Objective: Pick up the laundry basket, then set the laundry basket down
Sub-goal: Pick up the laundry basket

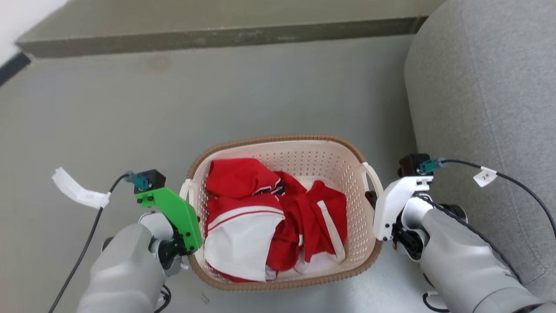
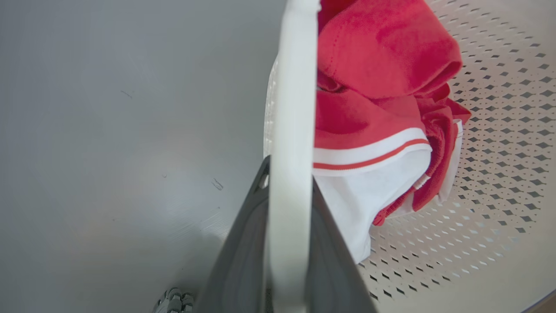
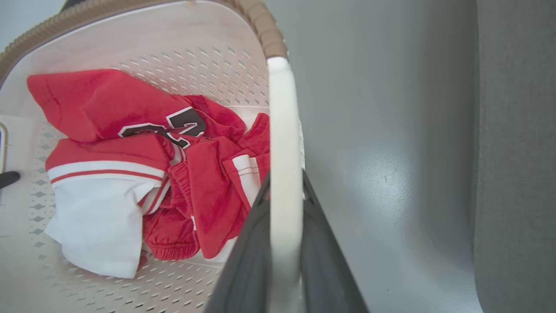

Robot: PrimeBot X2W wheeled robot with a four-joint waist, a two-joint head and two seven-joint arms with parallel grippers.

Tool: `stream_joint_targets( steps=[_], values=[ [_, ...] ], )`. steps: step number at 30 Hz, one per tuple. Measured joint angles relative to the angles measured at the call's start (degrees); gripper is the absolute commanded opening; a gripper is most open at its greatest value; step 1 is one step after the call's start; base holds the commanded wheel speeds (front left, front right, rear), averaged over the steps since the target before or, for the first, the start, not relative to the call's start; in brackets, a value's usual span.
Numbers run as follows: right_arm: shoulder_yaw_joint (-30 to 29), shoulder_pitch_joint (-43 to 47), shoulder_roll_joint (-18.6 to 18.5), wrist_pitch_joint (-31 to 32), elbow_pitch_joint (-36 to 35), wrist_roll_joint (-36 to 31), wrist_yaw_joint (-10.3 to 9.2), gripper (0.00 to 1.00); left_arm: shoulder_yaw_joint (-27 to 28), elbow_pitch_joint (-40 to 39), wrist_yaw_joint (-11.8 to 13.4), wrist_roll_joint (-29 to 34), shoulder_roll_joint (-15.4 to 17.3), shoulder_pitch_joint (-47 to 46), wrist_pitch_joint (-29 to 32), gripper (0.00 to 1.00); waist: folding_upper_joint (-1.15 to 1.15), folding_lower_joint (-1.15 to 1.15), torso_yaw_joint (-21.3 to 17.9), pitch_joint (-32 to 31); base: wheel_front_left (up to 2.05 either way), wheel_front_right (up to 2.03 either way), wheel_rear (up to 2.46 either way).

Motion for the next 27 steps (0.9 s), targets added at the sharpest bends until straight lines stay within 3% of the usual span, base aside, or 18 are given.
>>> stream_joint_targets(
  steps=[27],
  values=[
    [3.8, 6.8, 0.1, 3.6, -1.5, 6.5, 0.37, 0.00, -1.1, 1.7, 0.0, -2.5, 0.9, 5.5, 4.1, 0.00, 0.00, 0.00, 0.0, -11.0, 0.00, 0.00, 0.00]
  ],
)
